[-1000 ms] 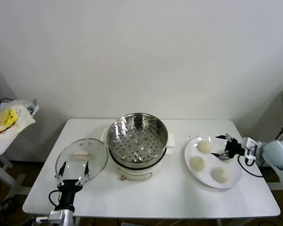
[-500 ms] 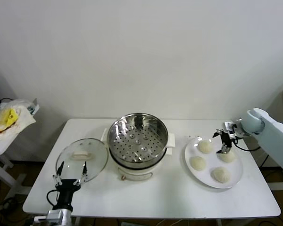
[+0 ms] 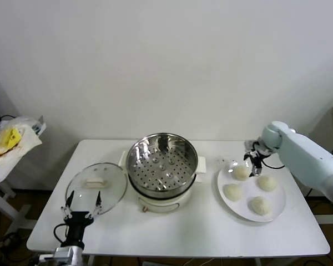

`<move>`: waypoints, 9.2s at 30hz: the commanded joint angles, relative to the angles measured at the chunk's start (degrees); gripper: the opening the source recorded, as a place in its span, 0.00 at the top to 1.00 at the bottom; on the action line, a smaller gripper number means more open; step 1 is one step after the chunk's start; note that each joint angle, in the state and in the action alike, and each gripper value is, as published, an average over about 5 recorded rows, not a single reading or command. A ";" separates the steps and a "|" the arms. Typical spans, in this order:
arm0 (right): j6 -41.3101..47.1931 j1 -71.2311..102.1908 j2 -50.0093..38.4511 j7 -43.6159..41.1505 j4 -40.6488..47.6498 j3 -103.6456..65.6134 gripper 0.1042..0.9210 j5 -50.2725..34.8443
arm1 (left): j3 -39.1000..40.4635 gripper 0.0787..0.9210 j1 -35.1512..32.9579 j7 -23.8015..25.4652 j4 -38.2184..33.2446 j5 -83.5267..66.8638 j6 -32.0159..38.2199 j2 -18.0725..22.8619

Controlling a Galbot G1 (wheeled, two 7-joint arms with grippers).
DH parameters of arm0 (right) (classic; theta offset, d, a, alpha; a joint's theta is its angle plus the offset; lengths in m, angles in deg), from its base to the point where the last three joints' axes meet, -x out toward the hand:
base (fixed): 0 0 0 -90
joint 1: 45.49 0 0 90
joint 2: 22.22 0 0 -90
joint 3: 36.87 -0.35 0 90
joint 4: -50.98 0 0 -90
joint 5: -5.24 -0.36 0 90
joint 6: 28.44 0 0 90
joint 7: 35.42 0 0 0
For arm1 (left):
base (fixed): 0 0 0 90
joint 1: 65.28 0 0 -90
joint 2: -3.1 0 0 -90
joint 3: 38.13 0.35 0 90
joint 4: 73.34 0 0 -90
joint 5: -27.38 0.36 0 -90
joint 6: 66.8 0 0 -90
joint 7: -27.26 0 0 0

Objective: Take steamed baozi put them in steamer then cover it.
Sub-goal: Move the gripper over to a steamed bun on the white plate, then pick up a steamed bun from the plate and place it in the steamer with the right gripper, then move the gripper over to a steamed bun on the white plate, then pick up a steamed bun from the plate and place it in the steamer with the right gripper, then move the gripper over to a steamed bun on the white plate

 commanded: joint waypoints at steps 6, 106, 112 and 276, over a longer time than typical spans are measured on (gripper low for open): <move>-1.12 0.66 4.36 -0.47 5.27 0.61 0.12 2.51 | -0.19 0.12 0.03 -0.01 0.60 1.98 0.55 -0.04; -33.64 -21.91 29.94 0.18 -13.16 23.58 0.12 15.19 | 0.70 0.12 -5.65 -1.38 -3.10 3.60 -0.31 0.85; -29.65 -30.34 23.10 -3.72 -21.40 26.11 0.12 2.16 | 0.70 0.12 -5.85 -1.47 -3.12 3.53 -0.35 0.53; 27.13 -33.08 25.03 16.88 -23.92 42.85 0.12 -61.11 | 1.89 0.12 -8.84 -2.63 -1.84 6.76 0.15 1.69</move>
